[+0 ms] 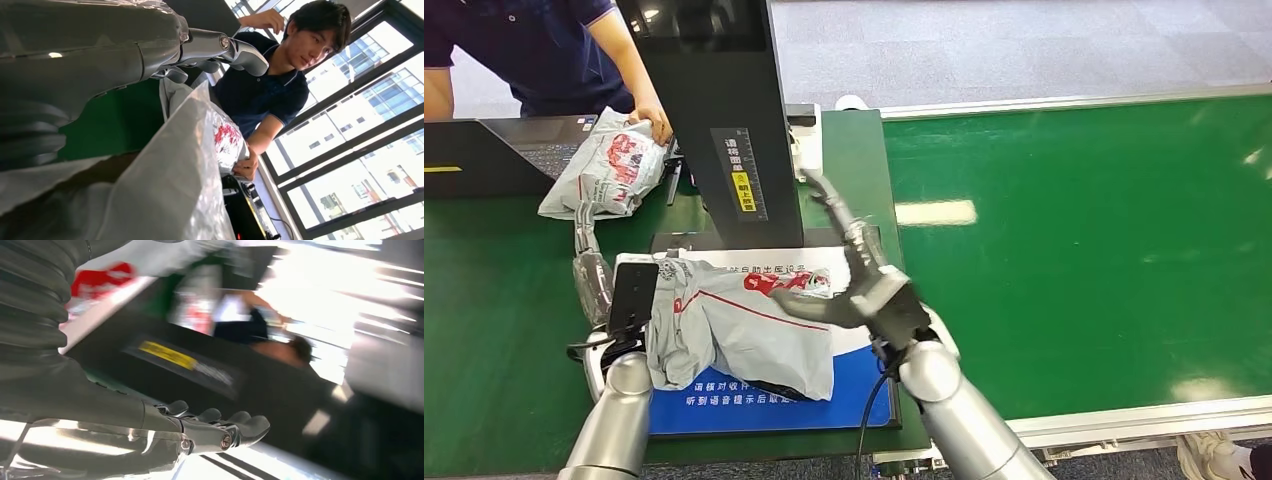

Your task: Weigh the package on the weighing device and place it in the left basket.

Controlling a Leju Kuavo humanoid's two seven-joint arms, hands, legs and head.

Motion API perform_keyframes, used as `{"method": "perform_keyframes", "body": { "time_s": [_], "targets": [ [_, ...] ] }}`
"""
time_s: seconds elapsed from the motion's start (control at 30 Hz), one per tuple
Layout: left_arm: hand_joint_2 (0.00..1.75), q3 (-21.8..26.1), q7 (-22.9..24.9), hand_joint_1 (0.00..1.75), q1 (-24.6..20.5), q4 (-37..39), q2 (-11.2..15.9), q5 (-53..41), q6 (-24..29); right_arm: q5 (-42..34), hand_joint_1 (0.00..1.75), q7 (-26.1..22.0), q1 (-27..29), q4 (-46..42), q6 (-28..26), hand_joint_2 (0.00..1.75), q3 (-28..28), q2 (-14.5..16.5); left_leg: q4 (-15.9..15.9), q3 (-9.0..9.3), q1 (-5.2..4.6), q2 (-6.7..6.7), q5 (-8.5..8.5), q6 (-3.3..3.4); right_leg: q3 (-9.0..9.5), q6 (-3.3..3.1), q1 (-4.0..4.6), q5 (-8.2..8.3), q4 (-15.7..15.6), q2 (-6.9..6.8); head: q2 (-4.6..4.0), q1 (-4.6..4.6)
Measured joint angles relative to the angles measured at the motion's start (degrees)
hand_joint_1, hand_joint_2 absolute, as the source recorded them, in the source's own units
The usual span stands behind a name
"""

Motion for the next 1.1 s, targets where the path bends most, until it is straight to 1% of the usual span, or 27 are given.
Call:
{"method": "perform_keyframes", "body": {
  "time_s": [0.03,0.07,0.13,0.2,0.33,0.43,0.5,0.57,0.83,0.97,1.1],
  "targets": [
    [1.75,0.0,-0.3,0.0,0.3,-0.3,0.3,0.3,0.0,-3.4,0.0,-1.7,0.9,-1.7,1.0,1.75,-2.3,-0.8,0.0,0.0,0.0,0.0,-0.01,0.01,0.01,0.0,0.0,0.0,0.0,0.0,0.0,0.0],
    [1.75,0.0,-0.4,0.0,0.7,-0.7,0.6,0.4,0.0,-5.2,0.0,-2.5,1.9,-3.5,1.7,1.75,-4.7,-1.5,0.0,0.0,0.0,0.0,-0.01,0.01,0.01,0.0,0.0,0.0,0.0,0.0,0.0,0.01],
    [1.75,0.0,-0.1,0.0,1.4,-1.8,1.2,-0.4,-0.5,-6.0,0.0,-3.2,4.3,-7.1,2.4,1.75,-8.8,-2.5,0.0,0.0,-0.01,0.01,-0.01,0.01,0.0,0.0,-0.01,0.0,0.0,0.0,-0.01,0.0],
    [1.75,-0.1,0.6,0.0,1.8,-2.8,1.6,-2.4,-1.1,-6.0,0.0,-4.1,7.0,-10.2,2.2,1.75,-11.6,-3.0,0.0,0.0,-0.01,0.0,-0.02,0.01,0.0,0.0,0.0,-0.01,0.0,0.0,-0.01,-0.01],
    [1.75,-1.4,3.5,0.0,3.2,-4.3,2.3,-10.3,-1.9,-7.2,0.0,-7.7,13.0,-15.6,-2.2,1.75,-16.0,-3.8,0.0,0.01,0.0,0.0,-0.04,0.02,0.0,0.0,0.0,-0.02,0.0,-0.01,0.0,-0.02],
    [1.75,-3.1,7.1,0.0,4.3,-4.6,2.8,-18.1,-2.1,-7.2,0.0,-8.4,17.4,-18.8,-5.9,1.75,-18.7,-4.4,0.0,0.01,0.0,0.0,-0.07,0.04,0.0,0.0,0.0,-0.03,0.0,0.0,-0.01,-0.01],
    [1.75,-3.9,8.9,0.0,4.7,-4.6,2.9,-20.8,-2.0,-7.1,0.0,-8.4,19.7,-20.1,-6.8,1.75,-19.9,-4.6,0.0,0.0,0.0,0.01,-0.07,0.04,0.0,0.0,0.0,-0.03,0.0,0.0,-0.01,0.0],
    [1.75,-4.3,9.7,0.0,4.7,-4.6,2.9,-21.6,-2.0,-7.1,0.0,-8.4,21.2,-21.0,-7.1,1.75,-20.7,-4.7,0.0,0.01,-0.01,0.02,-0.07,0.04,0.0,0.0,0.0,-0.02,0.0,0.01,0.0,-0.01],
    [1.75,-4.9,10.4,0.0,4.7,-4.6,3.0,-22.0,-1.6,-6.5,0.0,-7.8,23.0,-22.5,-7.7,1.75,-21.9,-4.9,0.0,0.05,0.0,0.02,-0.04,0.04,0.03,0.0,0.0,0.0,0.0,0.01,0.0,-0.01],
    [1.75,-4.0,12.0,0.0,4.2,-4.0,3.3,-22.1,1.6,-5.7,0.0,-7.4,24.4,-22.6,-8.0,1.75,-22.3,-4.9,0.0,0.04,0.0,0.02,-0.05,0.04,0.03,0.0,0.0,-0.01,0.0,0.01,0.0,0.0],
    [1.75,-0.6,12.4,0.0,2.4,-0.9,4.0,-20.2,5.9,-5.2,0.0,-7.9,25.8,-22.7,-8.4,1.75,-22.6,-4.9,0.0,0.04,0.0,0.03,-0.05,0.04,0.02,0.0,0.0,-0.01,0.0,0.01,0.0,0.01]
  ]
}}
